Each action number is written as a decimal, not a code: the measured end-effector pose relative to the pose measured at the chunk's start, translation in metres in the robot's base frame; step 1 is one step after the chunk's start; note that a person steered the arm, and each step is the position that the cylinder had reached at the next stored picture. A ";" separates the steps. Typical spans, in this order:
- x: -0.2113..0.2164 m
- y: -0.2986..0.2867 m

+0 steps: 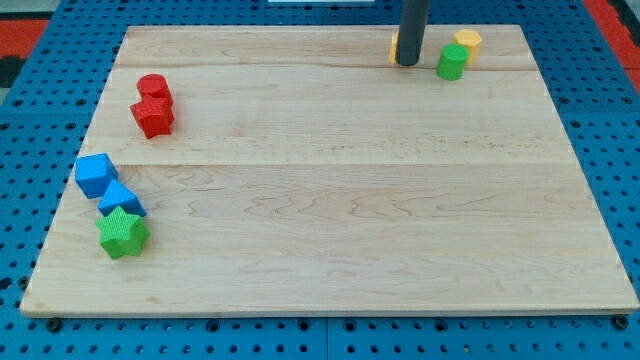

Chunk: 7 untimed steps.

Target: Slide yellow heart to the left of yellow hexagon

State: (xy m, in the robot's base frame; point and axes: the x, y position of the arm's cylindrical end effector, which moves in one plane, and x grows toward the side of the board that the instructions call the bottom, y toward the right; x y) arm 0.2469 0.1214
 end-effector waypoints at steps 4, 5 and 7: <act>-0.004 -0.068; -0.043 -0.073; -0.053 0.005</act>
